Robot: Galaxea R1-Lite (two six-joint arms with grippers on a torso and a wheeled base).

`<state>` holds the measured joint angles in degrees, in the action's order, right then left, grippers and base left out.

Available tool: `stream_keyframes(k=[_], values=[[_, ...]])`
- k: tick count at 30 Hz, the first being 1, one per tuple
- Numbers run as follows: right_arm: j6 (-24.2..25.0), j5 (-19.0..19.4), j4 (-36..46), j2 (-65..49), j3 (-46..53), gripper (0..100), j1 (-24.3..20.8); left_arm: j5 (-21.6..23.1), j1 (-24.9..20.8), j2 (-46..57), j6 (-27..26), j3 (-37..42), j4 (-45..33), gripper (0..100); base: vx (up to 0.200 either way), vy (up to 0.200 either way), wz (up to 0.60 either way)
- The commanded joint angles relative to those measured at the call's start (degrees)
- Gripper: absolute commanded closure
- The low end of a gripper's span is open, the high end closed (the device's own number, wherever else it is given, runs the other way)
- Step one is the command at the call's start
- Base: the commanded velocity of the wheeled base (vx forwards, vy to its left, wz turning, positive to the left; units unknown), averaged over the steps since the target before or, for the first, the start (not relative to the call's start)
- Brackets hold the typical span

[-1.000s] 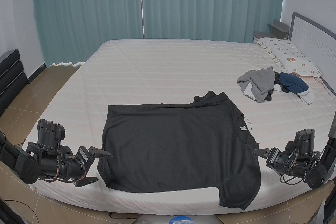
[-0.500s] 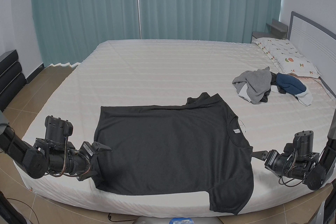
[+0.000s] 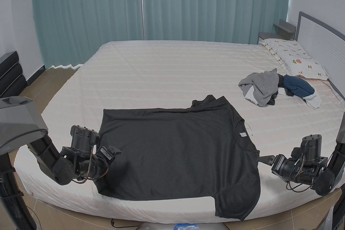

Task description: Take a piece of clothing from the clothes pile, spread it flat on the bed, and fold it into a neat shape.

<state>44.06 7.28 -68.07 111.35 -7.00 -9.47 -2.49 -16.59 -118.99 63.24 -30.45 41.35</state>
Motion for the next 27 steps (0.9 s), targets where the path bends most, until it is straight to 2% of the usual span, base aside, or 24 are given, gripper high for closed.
stream_keyframes(k=[1, 10, 13, 21, 27], values=[[-0.02, 0.02, -0.04, 0.18, 0.05, 0, -0.02, -0.94, -1.16, -4.23, -0.14, -0.22, 0.84, 0, 0.000, 0.000, 0.00], [0.06, 0.11, -0.04, 0.27, 0.05, 0, -0.02, -2.17, 0.60, -4.41, -0.93, 1.45, 0.75, 0, 0.000, 0.000, 0.00], [-0.02, 0.11, -0.04, 0.27, 0.05, 0, -0.02, -2.52, 2.18, -3.53, -2.34, 3.38, 0.92, 0, 0.000, 0.000, 0.00], [0.06, 0.11, -0.04, 0.98, 0.05, 0, -0.02, -2.43, 9.21, 0.08, -10.60, 9.80, 0.75, 0, 0.000, 0.000, 0.00], [0.06, 0.11, -0.04, 0.80, 0.14, 0, 0.07, -2.00, 10.35, 2.98, -12.00, 12.26, 0.84, 0, 0.000, 0.000, 0.00]])
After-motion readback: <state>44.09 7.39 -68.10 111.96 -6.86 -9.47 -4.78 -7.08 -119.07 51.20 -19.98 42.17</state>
